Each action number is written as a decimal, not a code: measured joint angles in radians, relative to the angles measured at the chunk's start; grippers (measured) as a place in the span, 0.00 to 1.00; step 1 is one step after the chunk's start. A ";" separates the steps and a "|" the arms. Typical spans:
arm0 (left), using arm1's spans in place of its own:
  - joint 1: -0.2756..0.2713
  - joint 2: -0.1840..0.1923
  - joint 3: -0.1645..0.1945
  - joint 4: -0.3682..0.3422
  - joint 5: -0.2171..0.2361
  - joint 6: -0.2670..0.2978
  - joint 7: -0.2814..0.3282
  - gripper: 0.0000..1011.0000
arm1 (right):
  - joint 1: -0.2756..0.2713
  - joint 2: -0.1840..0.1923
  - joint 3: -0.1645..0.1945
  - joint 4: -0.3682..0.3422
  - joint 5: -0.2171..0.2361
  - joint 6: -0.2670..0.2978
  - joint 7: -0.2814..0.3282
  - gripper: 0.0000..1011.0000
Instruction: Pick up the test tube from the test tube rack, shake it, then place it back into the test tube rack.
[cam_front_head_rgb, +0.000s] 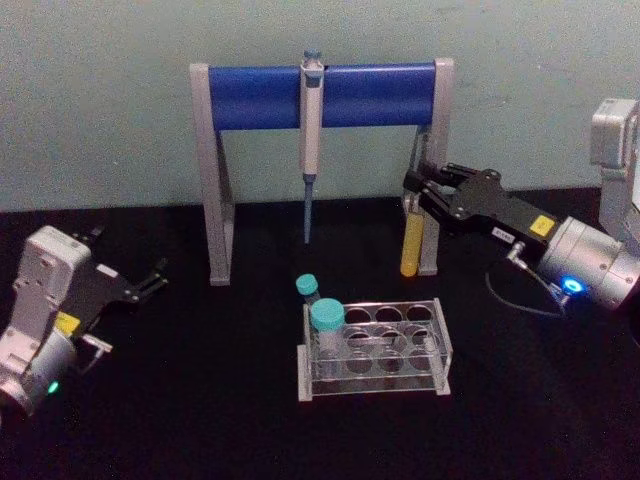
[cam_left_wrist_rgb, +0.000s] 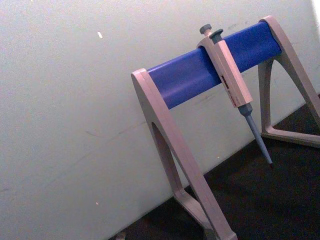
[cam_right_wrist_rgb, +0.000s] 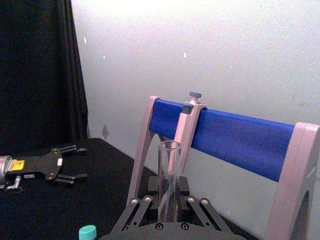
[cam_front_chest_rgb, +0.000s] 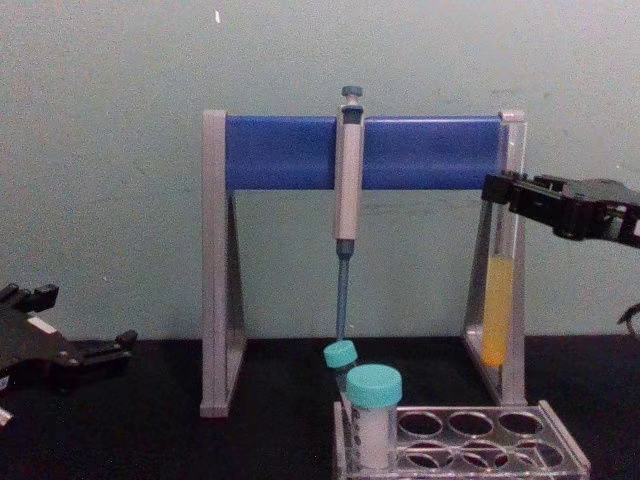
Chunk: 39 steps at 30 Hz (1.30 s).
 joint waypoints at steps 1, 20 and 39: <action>0.000 0.000 0.000 0.000 0.000 0.000 0.000 0.99 | 0.001 -0.001 0.000 0.001 -0.001 0.000 0.001 0.22; 0.000 0.000 0.000 0.000 0.000 0.000 0.000 0.99 | 0.000 -0.006 -0.026 -0.035 0.008 0.017 0.064 0.22; 0.000 0.000 0.000 0.000 0.000 0.000 0.000 0.99 | -0.096 0.083 -0.008 -0.133 0.061 0.029 0.067 0.22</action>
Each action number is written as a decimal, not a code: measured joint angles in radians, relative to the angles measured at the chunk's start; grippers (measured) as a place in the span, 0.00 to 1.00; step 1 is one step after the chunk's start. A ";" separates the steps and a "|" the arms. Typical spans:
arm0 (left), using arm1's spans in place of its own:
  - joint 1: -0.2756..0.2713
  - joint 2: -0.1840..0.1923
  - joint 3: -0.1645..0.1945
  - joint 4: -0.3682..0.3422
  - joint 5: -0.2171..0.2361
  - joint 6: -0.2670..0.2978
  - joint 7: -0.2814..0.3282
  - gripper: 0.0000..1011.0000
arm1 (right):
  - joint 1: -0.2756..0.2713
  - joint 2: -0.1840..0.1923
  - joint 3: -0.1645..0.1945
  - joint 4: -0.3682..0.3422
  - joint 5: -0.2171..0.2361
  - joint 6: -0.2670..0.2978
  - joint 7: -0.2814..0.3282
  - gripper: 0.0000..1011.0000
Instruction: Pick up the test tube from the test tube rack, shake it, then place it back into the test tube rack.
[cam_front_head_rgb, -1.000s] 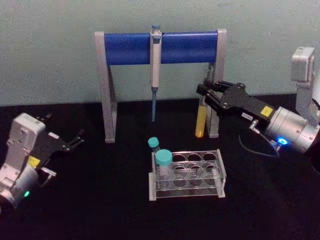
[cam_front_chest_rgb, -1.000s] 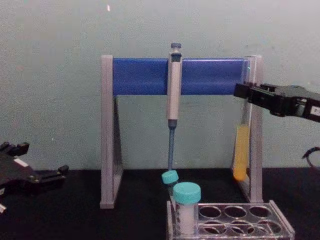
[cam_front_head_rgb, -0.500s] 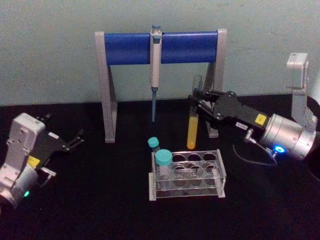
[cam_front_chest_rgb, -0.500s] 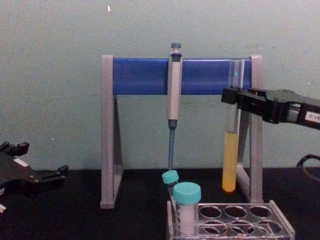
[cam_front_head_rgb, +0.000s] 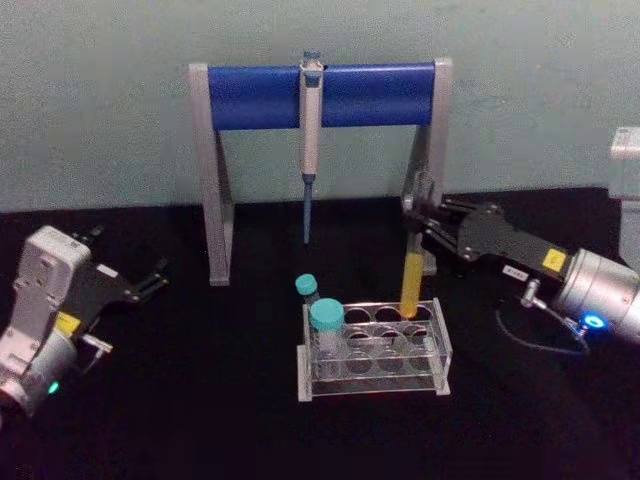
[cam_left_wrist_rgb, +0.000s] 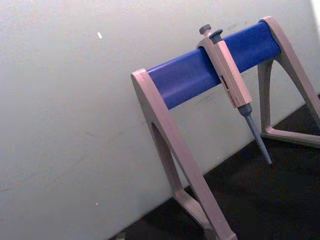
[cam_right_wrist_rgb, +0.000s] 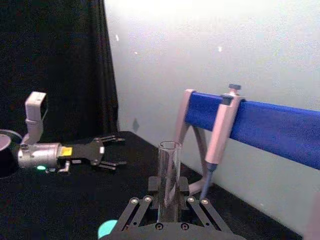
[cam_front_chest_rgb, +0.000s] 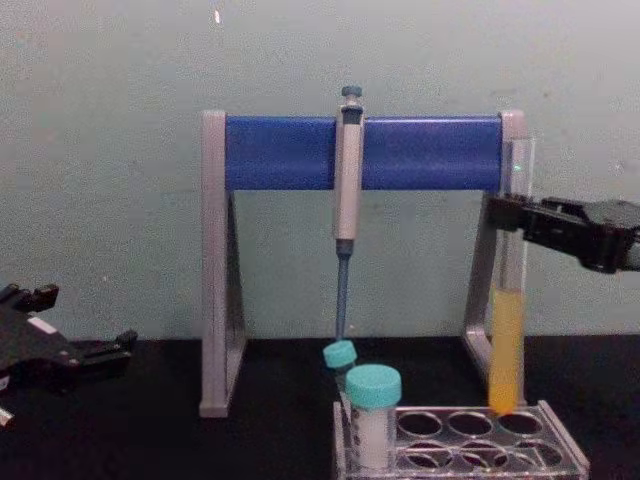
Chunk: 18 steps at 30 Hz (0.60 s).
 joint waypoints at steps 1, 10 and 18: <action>0.000 0.000 0.000 0.000 0.000 0.000 0.000 0.99 | -0.004 0.005 0.005 -0.002 0.000 -0.003 -0.005 0.22; 0.000 0.000 0.000 0.000 0.000 0.000 0.000 0.99 | 0.009 0.001 0.019 0.022 -0.006 -0.020 -0.022 0.22; 0.000 0.000 0.000 0.000 0.000 0.000 0.000 0.99 | 0.057 -0.034 0.003 0.076 -0.021 -0.029 -0.004 0.22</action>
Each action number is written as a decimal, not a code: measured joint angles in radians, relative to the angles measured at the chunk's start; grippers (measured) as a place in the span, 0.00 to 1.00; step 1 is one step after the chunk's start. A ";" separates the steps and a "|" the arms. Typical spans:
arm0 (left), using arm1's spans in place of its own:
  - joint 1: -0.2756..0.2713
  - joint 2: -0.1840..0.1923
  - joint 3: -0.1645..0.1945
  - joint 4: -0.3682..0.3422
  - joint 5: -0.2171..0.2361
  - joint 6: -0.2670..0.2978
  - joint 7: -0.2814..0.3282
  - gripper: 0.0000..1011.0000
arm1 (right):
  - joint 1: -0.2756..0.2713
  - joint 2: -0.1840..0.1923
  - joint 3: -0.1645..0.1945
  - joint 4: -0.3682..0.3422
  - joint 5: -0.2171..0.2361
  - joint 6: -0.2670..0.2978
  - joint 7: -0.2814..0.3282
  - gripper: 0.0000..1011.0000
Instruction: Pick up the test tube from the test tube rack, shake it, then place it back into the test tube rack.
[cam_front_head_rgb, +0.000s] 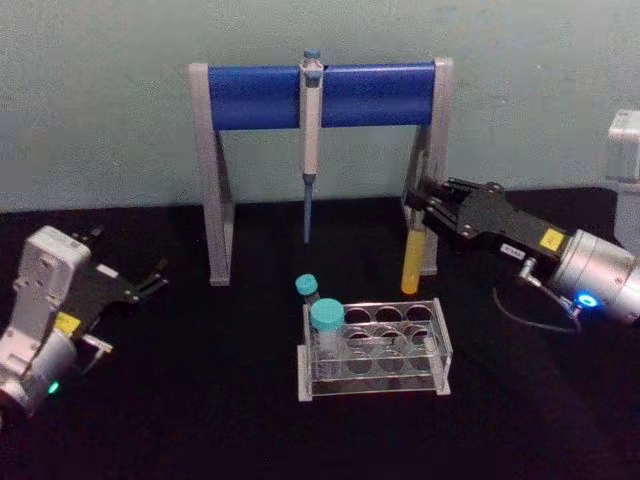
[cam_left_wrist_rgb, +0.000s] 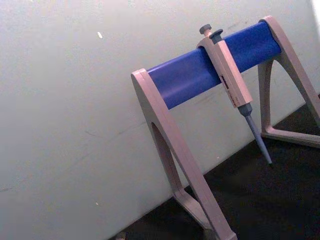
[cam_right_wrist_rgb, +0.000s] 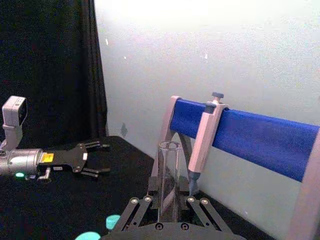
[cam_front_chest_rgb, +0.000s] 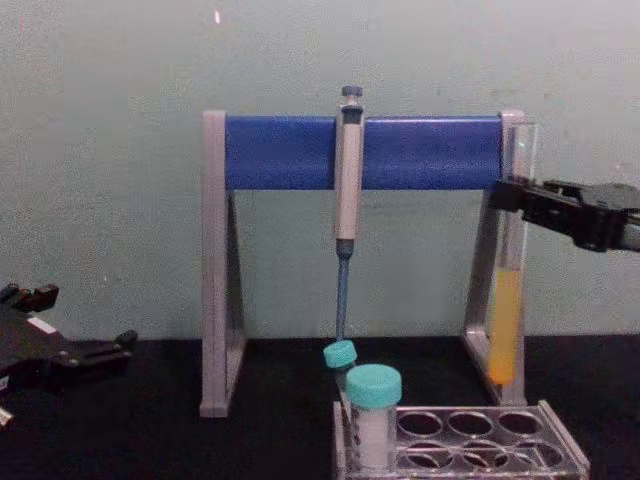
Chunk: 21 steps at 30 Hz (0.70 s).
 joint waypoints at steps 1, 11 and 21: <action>0.000 0.000 0.000 0.000 0.000 0.000 0.000 0.99 | 0.005 -0.004 -0.002 0.005 -0.001 -0.001 0.003 0.22; 0.000 0.000 0.000 0.000 0.000 0.000 0.000 0.99 | 0.035 -0.034 -0.020 0.032 0.000 -0.004 0.029 0.22; 0.000 0.000 0.000 0.000 0.000 0.000 0.000 0.99 | 0.019 -0.031 -0.038 -0.007 0.022 0.006 0.053 0.22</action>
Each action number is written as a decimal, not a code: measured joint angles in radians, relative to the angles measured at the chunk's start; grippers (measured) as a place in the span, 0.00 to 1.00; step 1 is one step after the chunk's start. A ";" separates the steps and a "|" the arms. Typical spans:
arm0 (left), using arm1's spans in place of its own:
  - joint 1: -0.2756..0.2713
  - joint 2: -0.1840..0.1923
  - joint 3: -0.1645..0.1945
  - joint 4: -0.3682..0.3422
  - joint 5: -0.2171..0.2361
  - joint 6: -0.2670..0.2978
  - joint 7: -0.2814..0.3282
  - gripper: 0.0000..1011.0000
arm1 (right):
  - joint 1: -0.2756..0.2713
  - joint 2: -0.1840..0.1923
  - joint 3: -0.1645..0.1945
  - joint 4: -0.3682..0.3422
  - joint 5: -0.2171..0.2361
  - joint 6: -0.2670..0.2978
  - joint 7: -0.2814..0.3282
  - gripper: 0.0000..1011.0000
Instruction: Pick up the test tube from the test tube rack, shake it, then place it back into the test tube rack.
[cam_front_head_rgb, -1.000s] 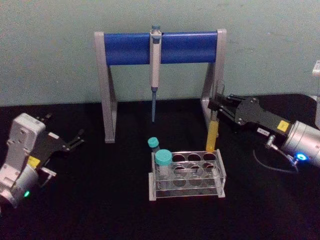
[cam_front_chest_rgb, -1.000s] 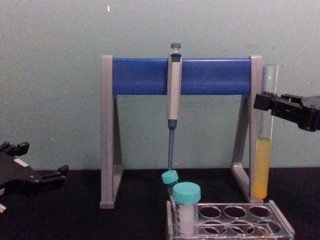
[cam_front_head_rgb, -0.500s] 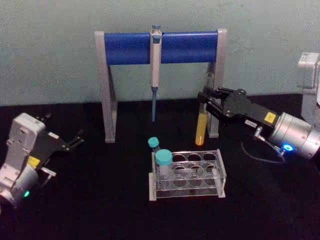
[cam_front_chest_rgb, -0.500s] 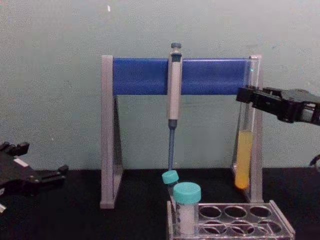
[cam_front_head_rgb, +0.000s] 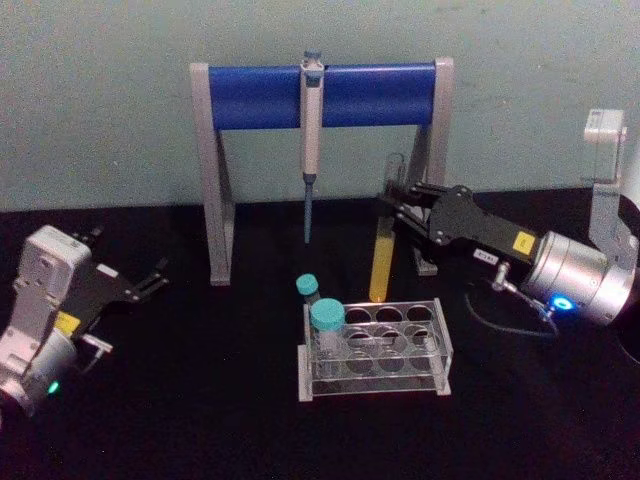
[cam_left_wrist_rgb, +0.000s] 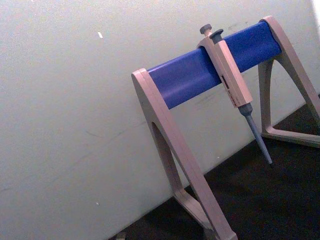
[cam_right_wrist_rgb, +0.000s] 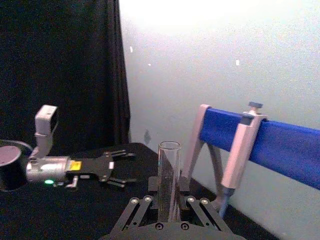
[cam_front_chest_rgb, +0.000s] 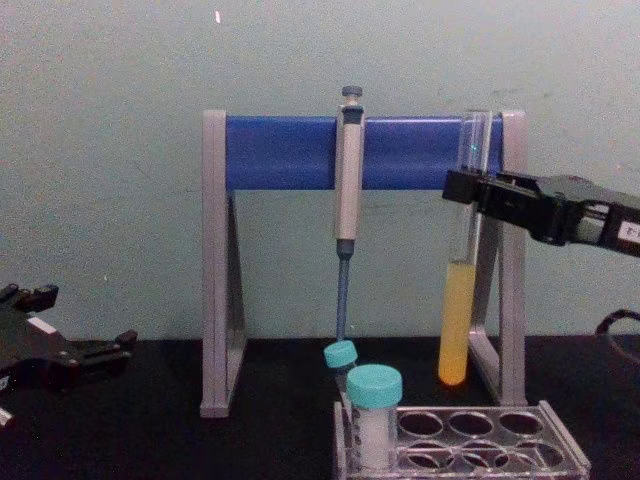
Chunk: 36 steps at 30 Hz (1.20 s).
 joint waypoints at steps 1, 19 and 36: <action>0.000 0.000 0.000 0.000 0.000 0.000 0.000 0.99 | -0.003 0.002 -0.001 -0.004 0.002 0.001 0.002 0.22; 0.000 0.000 0.000 0.000 0.000 0.000 0.000 0.99 | -0.081 0.092 0.017 -0.090 0.025 0.016 -0.023 0.22; 0.000 0.000 0.000 0.000 0.000 0.000 0.000 0.99 | -0.015 0.052 0.018 -0.019 -0.019 0.009 -0.046 0.22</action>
